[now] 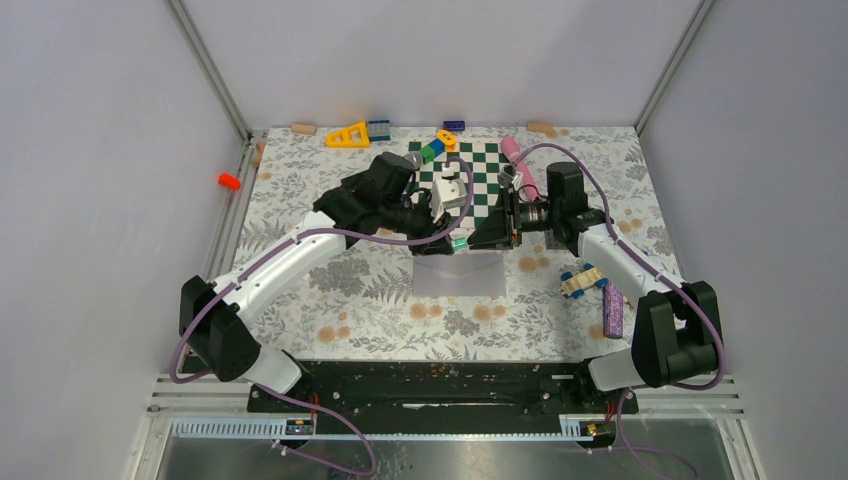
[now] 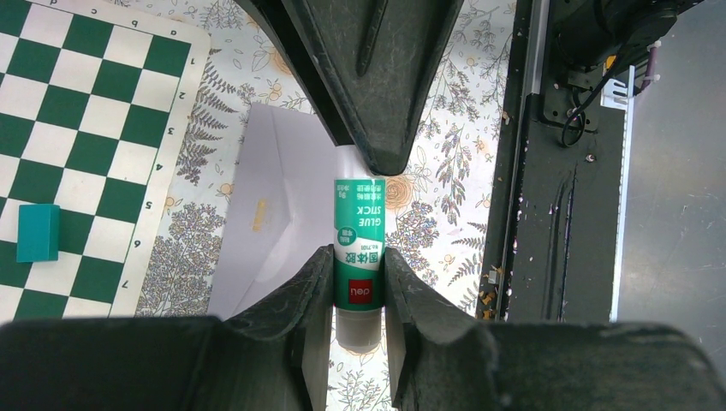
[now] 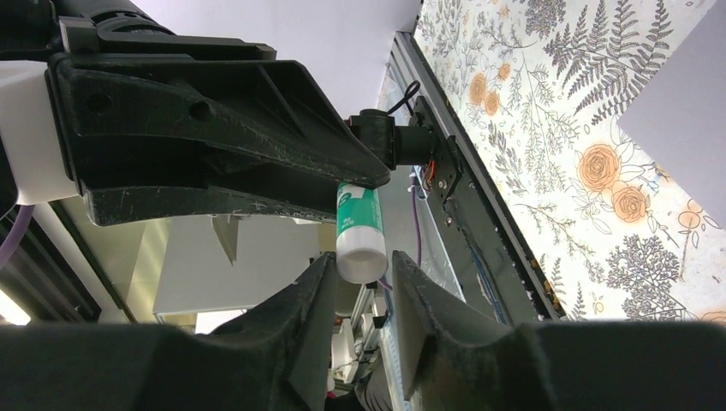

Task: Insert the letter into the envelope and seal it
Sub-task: Screw the solid glue.

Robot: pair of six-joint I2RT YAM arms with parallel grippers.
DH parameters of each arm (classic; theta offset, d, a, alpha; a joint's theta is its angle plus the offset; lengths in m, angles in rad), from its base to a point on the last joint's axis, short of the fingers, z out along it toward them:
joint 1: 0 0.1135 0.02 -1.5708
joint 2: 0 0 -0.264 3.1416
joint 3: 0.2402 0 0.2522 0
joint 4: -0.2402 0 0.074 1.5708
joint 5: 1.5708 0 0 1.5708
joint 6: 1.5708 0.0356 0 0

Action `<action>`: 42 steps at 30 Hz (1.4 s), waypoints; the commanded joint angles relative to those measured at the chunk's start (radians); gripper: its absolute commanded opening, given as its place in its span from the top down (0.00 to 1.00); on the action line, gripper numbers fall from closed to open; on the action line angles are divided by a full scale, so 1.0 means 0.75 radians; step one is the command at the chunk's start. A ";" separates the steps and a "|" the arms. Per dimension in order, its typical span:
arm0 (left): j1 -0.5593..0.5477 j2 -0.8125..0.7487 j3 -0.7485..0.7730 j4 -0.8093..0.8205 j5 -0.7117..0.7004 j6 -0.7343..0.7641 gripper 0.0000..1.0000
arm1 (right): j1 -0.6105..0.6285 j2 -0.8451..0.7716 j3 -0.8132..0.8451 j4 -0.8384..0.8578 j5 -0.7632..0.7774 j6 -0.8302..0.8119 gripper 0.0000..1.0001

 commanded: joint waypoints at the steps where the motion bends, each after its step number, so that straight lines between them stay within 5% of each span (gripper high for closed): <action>1: -0.006 -0.016 -0.002 0.036 0.036 0.020 1.00 | 0.013 0.003 0.055 0.002 -0.006 -0.023 0.66; 7: -0.007 0.012 0.007 0.013 0.117 0.018 1.00 | 0.019 -0.029 0.059 -0.021 -0.034 -0.134 0.79; 14: -0.005 0.116 0.073 -0.108 0.365 0.033 1.00 | 0.051 -0.167 0.068 -0.200 -0.062 -0.680 0.79; 23: 0.022 0.209 0.103 -0.159 0.628 0.010 1.00 | 0.083 -0.451 -0.028 -0.495 -0.005 -1.581 0.70; 26: 0.029 0.220 0.107 -0.169 0.663 0.011 1.00 | 0.103 -0.538 -0.097 -0.494 0.040 -1.743 0.57; 32: 0.032 0.200 0.110 -0.141 0.530 -0.019 1.00 | 0.105 -0.519 -0.059 -0.508 0.190 -1.505 0.24; 42: -0.029 0.015 -0.002 0.034 0.029 -0.032 1.00 | 0.040 -0.229 0.116 -0.564 0.187 -0.750 0.24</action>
